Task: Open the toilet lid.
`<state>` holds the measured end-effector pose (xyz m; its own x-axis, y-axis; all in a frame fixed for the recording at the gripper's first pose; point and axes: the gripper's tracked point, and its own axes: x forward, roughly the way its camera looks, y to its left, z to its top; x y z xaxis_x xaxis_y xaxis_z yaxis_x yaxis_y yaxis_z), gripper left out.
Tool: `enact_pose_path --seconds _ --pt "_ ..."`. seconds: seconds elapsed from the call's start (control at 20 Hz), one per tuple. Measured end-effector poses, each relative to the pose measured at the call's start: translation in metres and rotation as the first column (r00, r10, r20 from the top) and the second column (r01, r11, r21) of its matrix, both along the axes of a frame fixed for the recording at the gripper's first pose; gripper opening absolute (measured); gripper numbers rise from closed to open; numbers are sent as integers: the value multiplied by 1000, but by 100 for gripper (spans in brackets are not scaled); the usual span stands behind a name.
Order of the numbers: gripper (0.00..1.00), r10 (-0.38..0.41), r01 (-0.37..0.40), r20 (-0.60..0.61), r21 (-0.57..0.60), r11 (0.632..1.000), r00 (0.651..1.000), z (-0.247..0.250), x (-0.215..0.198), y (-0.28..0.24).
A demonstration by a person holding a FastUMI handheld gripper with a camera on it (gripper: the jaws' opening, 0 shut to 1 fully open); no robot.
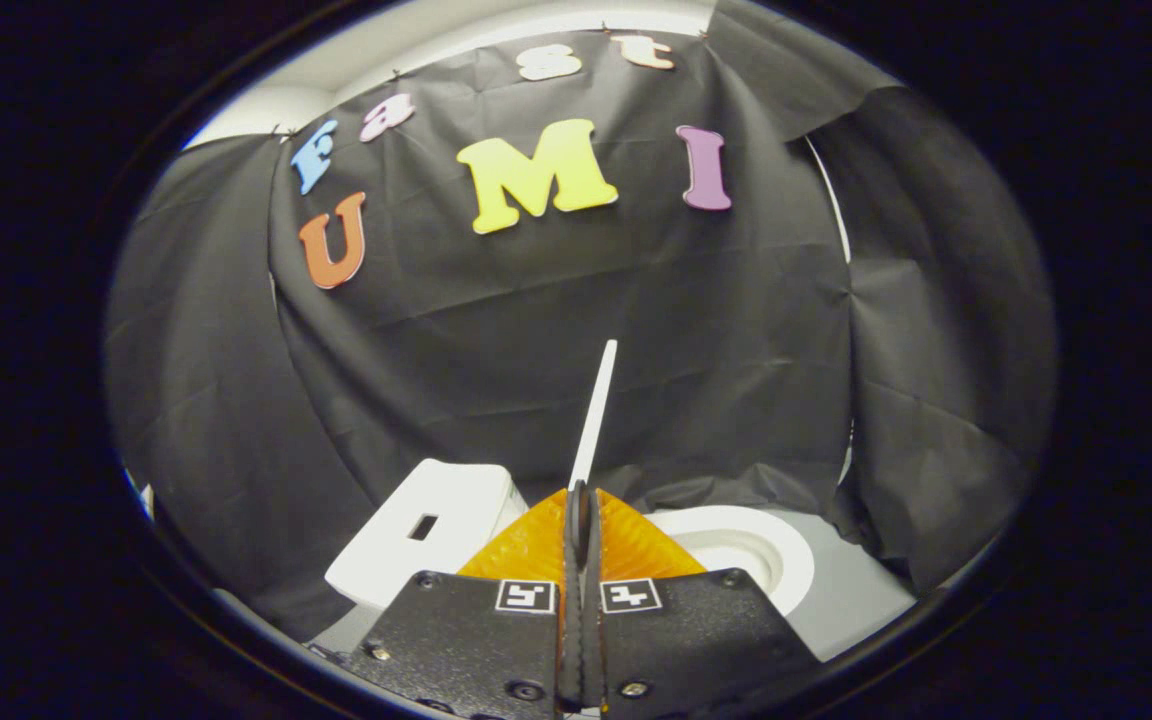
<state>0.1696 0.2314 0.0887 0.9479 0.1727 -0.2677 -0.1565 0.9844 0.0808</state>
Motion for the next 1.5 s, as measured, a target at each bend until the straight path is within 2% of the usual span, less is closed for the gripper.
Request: enact_pose_path --seconds 0.4,1.25,1.5 --pt "4 3 1 38 -120 993 999 4 -5 44" --pt "4 83 -68 60 -219 973 995 1 -9 137" --pt "4 92 -61 86 -308 950 992 -5 -11 163"
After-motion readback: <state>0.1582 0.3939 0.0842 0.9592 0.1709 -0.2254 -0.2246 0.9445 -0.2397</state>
